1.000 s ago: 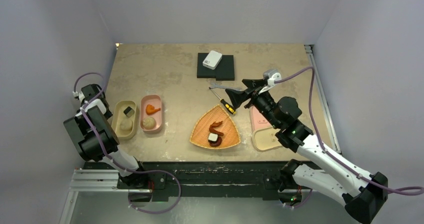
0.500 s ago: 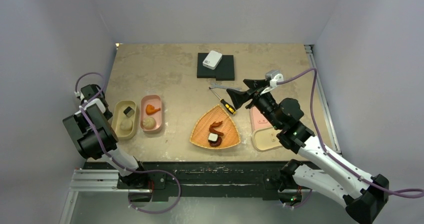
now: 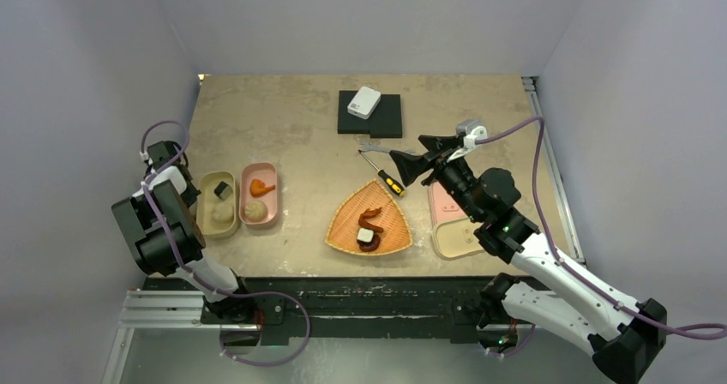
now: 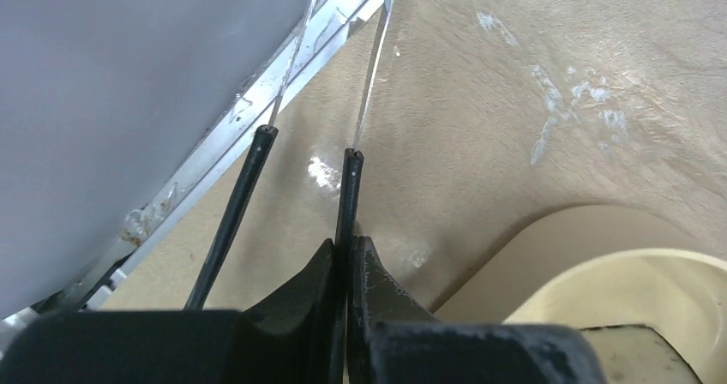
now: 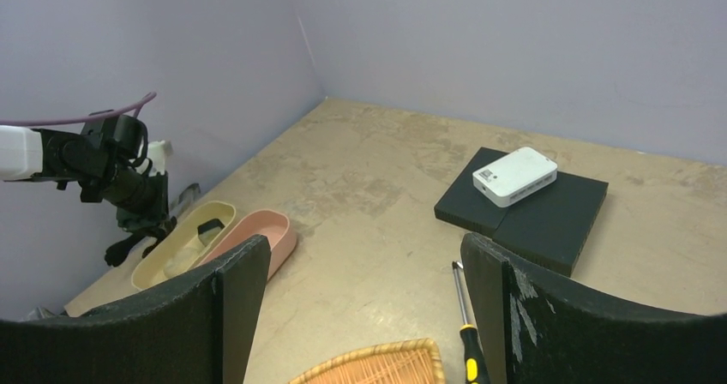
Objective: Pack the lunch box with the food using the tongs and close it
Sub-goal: Pick up the clamp at the center of the board.
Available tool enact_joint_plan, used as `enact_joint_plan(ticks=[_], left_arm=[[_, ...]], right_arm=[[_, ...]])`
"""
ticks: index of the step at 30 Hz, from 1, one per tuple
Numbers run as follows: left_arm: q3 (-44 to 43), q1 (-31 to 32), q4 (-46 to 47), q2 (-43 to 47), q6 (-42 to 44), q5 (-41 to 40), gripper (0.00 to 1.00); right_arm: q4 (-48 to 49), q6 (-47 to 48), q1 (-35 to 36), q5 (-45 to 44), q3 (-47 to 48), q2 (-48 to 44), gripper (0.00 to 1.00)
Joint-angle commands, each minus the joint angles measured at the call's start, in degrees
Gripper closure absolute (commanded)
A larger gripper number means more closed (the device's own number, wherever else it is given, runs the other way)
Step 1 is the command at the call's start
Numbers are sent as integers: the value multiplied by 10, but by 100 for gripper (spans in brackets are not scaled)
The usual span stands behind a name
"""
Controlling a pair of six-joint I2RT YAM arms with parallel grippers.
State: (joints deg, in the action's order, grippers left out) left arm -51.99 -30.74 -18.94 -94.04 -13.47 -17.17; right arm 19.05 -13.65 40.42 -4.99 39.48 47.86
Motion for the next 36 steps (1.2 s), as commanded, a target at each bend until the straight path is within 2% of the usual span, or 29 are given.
enact_joint_plan(ticks=[1,5,11,16,21,24,30,33,36], left_arm=[[-4,1,22,72,-16,-76,100],[10,11,41,141,-16,-94,100],[5,43,39,191,-17,-94,100],[-6,161,37,260,7,-21,100],[-6,248,42,305,-4,105,100],[-11,283,56,306,-19,216,100],[-26,391,152,280,-59,456,100],[-33,450,218,263,-96,548,100],[-26,489,297,259,-162,612,100]], right_arm=[[20,-8,-3,-8,-1,-3,15],[24,-15,-3,2,3,7,15],[28,-25,-3,5,4,22,15],[36,-28,-3,18,6,34,13],[57,-48,-5,60,6,50,10],[81,-65,-11,90,0,47,7],[161,-112,-38,190,-23,41,3],[213,-131,-41,231,-41,37,1],[254,-154,-42,225,-66,18,1]])
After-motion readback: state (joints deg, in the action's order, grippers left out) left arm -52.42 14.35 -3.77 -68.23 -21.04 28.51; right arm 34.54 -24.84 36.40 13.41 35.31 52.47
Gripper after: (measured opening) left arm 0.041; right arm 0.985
